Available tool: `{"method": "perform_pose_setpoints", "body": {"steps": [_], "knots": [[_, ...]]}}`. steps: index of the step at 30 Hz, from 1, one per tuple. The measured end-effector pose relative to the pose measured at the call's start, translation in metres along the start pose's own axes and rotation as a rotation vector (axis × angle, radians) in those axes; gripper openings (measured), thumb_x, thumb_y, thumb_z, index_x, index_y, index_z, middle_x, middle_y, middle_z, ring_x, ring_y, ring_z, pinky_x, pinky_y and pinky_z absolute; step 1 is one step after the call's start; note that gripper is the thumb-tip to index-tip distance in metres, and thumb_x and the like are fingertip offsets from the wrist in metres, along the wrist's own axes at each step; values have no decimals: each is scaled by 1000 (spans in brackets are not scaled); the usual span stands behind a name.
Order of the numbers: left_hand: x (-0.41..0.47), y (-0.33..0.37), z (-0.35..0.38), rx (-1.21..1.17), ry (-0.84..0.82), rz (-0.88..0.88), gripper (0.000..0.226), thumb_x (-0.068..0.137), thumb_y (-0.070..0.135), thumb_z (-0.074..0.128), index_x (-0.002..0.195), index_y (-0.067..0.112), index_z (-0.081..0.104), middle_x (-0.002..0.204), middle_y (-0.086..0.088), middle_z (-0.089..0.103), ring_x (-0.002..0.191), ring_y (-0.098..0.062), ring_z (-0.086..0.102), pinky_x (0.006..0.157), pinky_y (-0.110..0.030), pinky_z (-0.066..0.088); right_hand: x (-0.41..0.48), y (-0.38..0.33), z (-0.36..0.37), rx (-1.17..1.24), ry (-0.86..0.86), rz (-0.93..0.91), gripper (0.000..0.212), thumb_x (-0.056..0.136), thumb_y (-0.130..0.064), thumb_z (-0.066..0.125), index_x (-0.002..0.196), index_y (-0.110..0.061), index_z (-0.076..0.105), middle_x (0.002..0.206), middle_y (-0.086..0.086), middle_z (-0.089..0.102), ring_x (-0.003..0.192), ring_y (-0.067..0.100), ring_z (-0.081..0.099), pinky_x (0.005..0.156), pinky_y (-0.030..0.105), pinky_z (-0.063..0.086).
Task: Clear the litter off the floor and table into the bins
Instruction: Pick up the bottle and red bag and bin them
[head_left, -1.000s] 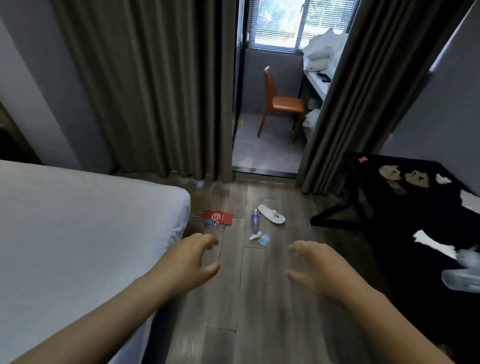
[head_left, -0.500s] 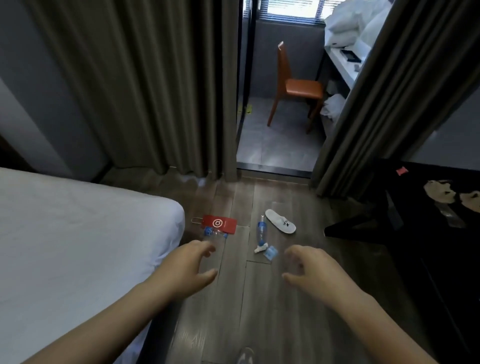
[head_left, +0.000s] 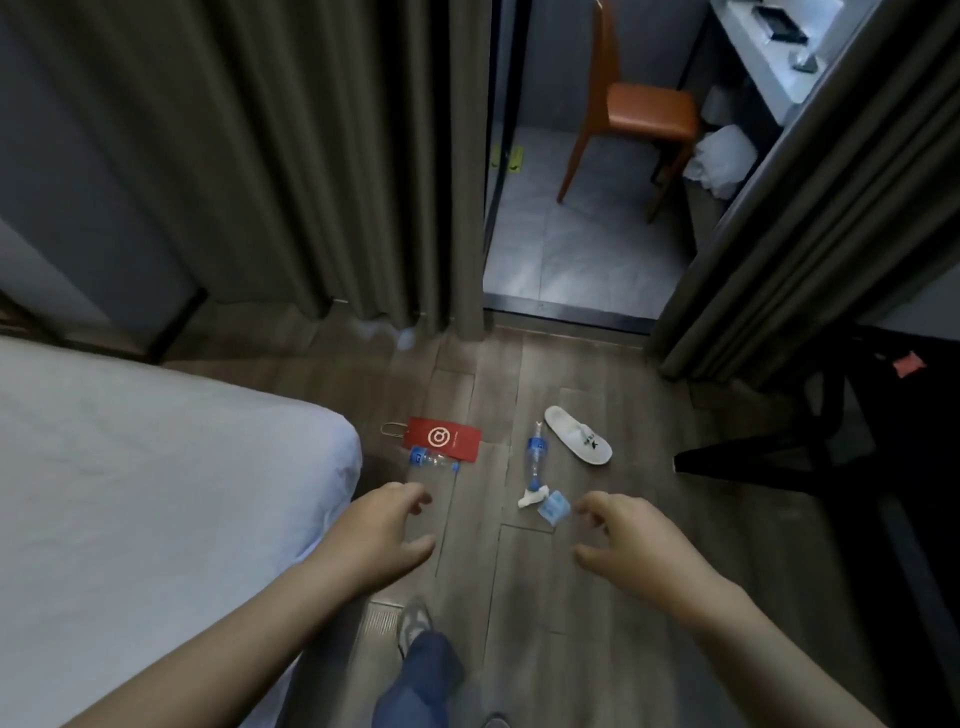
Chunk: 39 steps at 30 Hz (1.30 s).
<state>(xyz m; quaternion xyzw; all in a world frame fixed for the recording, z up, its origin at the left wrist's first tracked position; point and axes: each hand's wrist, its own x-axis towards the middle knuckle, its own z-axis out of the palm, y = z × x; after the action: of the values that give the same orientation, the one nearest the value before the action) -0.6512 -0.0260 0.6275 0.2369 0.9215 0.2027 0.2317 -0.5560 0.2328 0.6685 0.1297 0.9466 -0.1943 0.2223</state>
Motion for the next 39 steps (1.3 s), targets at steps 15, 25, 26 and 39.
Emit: {"method": "perform_pose_setpoints", "body": {"steps": [15,25,26,39], "knots": [[207,-79,46,-115,-150,-84,43,80,37,63,121,26,56,111,11,60,87,2,50,71,-14,39,217,15,24,43,-77,73,47,81,-31,62,127,-27,55,119,-4,60,111,13,56,81,22,42],[307,-134,178,-130,-116,-282,43,81,32,63,123,24,55,113,7,62,98,-7,58,81,-22,48,370,84,122,9,-195,-64,43,85,-30,63,127,-25,54,123,-5,60,110,12,56,85,23,45],[313,-143,196,-130,-116,-303,43,82,31,63,123,23,55,114,6,62,100,-9,59,83,-25,49,386,91,139,-1,-197,-82,41,85,-30,64,125,-25,55,123,-6,60,110,12,56,85,23,44],[366,-339,439,57,-137,-410,42,86,29,56,127,19,51,126,-2,53,117,-20,52,96,-31,43,567,132,433,-108,-308,-389,44,86,-35,63,127,-30,52,120,-8,61,107,11,57,84,23,44]]}}
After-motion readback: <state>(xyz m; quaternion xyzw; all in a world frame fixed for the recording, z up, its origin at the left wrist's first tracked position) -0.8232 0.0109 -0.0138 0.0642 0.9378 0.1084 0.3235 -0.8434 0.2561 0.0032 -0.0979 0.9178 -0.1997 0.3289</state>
